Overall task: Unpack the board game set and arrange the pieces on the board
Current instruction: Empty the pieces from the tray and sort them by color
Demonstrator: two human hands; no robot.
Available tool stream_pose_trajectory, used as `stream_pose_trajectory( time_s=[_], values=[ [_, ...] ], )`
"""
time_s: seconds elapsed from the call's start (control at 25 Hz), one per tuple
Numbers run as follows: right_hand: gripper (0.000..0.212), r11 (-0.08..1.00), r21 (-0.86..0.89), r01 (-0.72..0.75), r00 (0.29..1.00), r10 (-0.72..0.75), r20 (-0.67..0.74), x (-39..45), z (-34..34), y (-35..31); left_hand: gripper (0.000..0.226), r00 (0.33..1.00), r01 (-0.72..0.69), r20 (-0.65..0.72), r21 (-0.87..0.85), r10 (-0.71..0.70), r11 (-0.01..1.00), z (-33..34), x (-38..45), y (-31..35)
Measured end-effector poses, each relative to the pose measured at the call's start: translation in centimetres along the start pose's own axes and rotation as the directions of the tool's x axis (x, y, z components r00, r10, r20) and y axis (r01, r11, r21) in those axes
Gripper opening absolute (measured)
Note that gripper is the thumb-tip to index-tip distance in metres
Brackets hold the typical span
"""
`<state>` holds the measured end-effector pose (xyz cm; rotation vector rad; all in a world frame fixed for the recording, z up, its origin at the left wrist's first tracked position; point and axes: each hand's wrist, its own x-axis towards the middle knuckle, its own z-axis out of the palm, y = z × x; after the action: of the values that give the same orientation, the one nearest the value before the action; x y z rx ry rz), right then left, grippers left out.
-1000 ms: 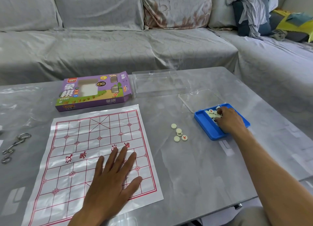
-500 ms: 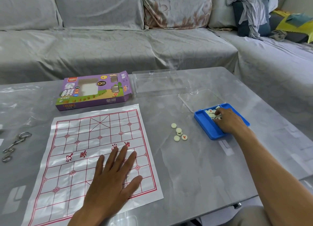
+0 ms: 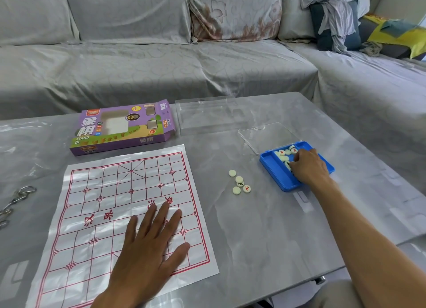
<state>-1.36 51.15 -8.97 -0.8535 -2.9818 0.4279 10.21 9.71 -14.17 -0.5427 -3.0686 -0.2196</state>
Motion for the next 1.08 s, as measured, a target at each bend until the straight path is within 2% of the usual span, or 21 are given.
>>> stream_pose_trajectory(
  time_s=[0.12,0.2,0.32,0.44,0.52,0.6,0.76,0.92,1.08],
  values=[
    [0.009,0.999,-0.016,0.046,0.999,-0.046,-0.014,-0.2,-0.4,-0.2,0.068,1.000,-0.007,0.015,0.005,0.006,1.000,-0.1,0.1,0.0],
    [0.016,0.994,0.052,0.091,0.996,-0.090,-0.024,-0.2,-0.5,0.4,0.068,1.000,-0.007,0.016,0.007,0.006,1.000,-0.2,0.0,0.0],
    [0.023,0.985,0.154,0.083,0.995,-0.072,-0.076,-0.6,-0.7,1.2,0.070,1.000,-0.001,0.018,-0.002,0.001,1.000,-0.2,0.0,0.0],
    [0.042,0.994,0.059,0.094,0.995,-0.094,-0.016,-0.6,-0.9,1.1,0.070,1.000,0.004,0.022,-0.013,-0.004,1.000,-0.4,-0.1,0.2],
    [0.038,0.988,-0.043,0.145,0.989,-0.144,0.033,-0.5,-0.8,0.6,0.071,1.000,0.008,0.027,-0.020,-0.007,1.000,-0.4,-0.1,0.1],
    [0.032,0.989,-0.033,0.144,0.989,-0.143,0.030,-0.3,-0.6,0.4,0.071,1.000,0.008,0.015,-0.030,-0.008,1.000,-0.4,-0.1,0.1],
    [0.034,0.993,0.005,0.119,0.989,-0.119,0.084,0.0,-0.8,0.6,0.072,1.000,0.005,0.016,-0.022,-0.005,1.000,-0.6,-0.2,0.2],
    [0.004,0.992,0.064,0.105,0.994,-0.107,0.032,0.2,-0.5,0.6,0.070,1.000,0.005,0.030,-0.003,-0.005,1.000,-0.6,-0.1,0.2],
    [0.011,0.990,0.109,0.091,0.995,-0.094,0.019,-0.1,-1.0,0.7,0.069,1.000,-0.003,0.023,0.018,0.003,1.000,-0.5,-0.1,0.2]
  ],
)
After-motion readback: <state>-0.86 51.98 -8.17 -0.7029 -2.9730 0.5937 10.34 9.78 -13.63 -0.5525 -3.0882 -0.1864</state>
